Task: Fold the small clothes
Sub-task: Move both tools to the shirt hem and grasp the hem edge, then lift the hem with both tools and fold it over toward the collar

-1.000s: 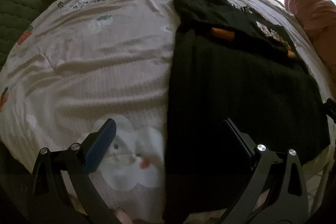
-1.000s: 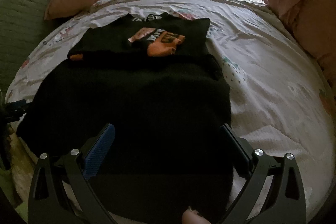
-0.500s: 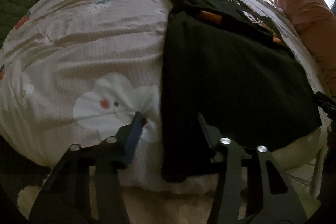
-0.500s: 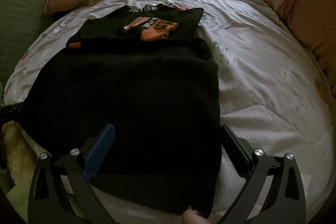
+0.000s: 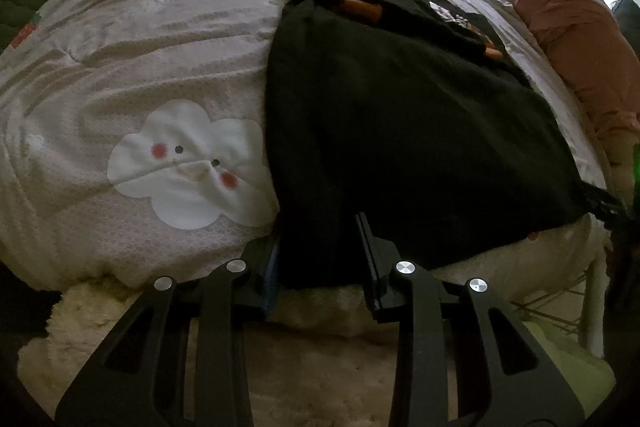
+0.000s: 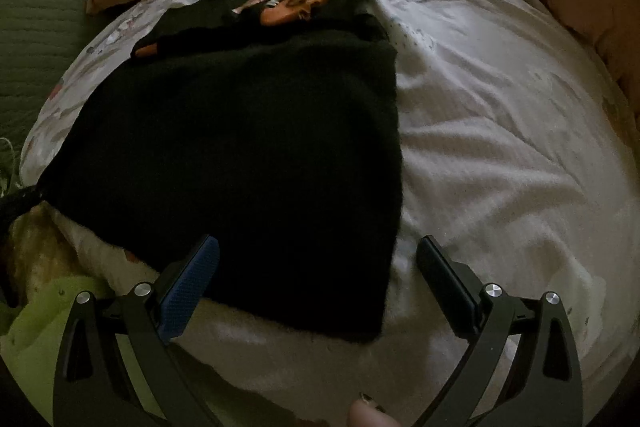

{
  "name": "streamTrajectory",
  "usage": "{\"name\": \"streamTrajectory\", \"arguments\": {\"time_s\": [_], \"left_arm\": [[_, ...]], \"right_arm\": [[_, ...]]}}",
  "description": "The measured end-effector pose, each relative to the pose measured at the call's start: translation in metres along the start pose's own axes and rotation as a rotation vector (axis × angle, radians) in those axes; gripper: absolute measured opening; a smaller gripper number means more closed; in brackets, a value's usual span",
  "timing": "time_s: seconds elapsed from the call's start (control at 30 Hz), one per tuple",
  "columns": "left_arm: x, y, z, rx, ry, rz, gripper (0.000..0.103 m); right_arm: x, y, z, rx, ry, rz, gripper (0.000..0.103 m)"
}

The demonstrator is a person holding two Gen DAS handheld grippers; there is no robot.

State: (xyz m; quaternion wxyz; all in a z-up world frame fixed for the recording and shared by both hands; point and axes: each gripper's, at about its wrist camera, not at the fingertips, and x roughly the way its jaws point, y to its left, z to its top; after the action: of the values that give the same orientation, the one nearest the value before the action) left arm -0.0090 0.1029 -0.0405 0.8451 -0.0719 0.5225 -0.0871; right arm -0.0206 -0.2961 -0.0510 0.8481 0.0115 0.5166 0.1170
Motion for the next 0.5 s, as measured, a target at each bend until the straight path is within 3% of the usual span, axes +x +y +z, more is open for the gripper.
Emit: {"name": "streamTrajectory", "arguments": {"time_s": [0.13, 0.2, 0.23, 0.4, 0.47, 0.5], "left_arm": [[0.003, 0.002, 0.0, -0.01, 0.0, -0.004, 0.026], [0.003, 0.002, 0.0, -0.013, -0.001, -0.006, 0.027], [0.004, 0.003, 0.0, -0.018, -0.001, -0.01, 0.027], [0.005, 0.008, 0.001, -0.042, -0.006, -0.029, 0.027], [0.006, 0.009, 0.001, -0.054, -0.011, -0.033, 0.027], [0.006, 0.01, 0.002, -0.059, -0.012, -0.035, 0.025]], "right_arm": [[-0.006, -0.007, -0.007, 0.014, 0.012, 0.029, 0.097], [-0.007, -0.008, -0.01, 0.009, 0.018, 0.029, 0.074], [-0.008, -0.008, -0.01, 0.004, 0.021, 0.025, 0.069], [-0.009, -0.01, -0.011, -0.005, 0.023, 0.045, 0.021], [-0.012, -0.011, -0.01, -0.007, 0.012, 0.067, 0.01], [-0.014, -0.011, -0.009, -0.007, 0.003, 0.083, 0.01]]}}
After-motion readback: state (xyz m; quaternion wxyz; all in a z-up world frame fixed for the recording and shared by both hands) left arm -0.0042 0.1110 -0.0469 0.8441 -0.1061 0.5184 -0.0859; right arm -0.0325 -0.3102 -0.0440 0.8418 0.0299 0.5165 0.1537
